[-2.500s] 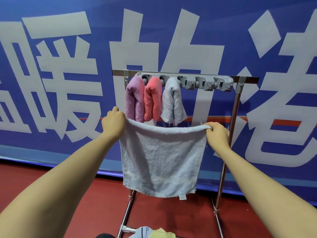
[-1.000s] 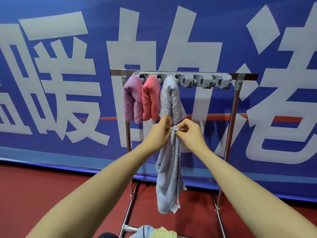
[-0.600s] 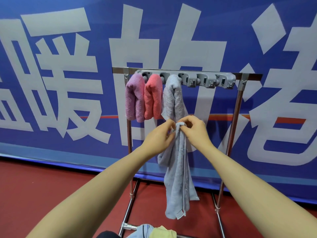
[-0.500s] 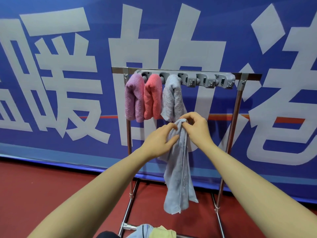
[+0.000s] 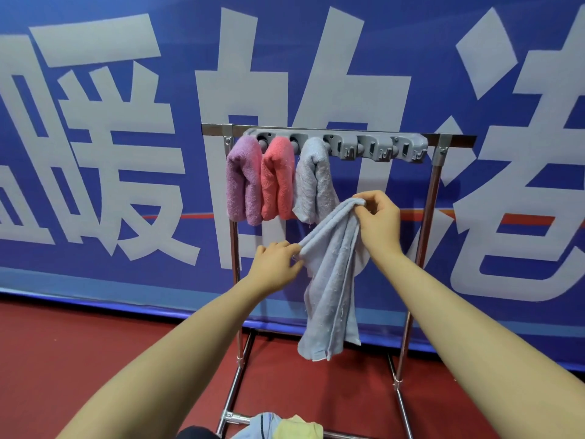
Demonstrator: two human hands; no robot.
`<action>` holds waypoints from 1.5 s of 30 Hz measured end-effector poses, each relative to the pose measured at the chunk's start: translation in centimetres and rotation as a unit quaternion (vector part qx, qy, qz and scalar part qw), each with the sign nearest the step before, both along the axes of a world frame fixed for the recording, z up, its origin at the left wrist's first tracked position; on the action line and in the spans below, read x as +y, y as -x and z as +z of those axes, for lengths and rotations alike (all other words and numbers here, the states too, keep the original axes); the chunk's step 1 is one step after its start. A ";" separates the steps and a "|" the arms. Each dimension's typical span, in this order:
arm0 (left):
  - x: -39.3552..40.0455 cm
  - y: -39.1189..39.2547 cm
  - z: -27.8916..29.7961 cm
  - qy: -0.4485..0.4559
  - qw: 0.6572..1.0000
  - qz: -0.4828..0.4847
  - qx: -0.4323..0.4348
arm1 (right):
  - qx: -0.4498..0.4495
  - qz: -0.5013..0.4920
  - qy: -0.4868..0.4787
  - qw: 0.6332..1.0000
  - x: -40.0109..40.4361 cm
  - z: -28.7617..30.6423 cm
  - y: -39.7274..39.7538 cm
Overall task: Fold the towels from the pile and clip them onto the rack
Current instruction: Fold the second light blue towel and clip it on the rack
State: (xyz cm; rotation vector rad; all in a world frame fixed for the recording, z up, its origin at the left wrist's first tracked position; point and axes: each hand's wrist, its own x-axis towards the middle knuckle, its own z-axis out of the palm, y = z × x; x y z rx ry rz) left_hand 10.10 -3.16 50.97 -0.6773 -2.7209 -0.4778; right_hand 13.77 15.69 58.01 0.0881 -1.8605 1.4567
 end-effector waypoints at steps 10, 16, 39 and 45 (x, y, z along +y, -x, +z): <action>-1.5 0.7 5.9 -0.147 0.984 0.008 0.100 | -0.062 -0.039 0.016 0.997 2.0 -2.5 0.0; -1.3 0.1 7.4 -0.255 0.964 -0.012 0.076 | -0.063 -0.032 0.015 0.997 2.0 -1.7 -0.2; -0.8 -1.4 6.9 -0.240 0.968 0.033 0.070 | -0.128 -0.037 -0.143 0.981 -1.7 -2.0 0.3; -1.2 -1.1 5.9 -0.241 0.968 -0.003 0.067 | -0.143 -0.021 -0.199 0.969 -1.8 -2.1 0.0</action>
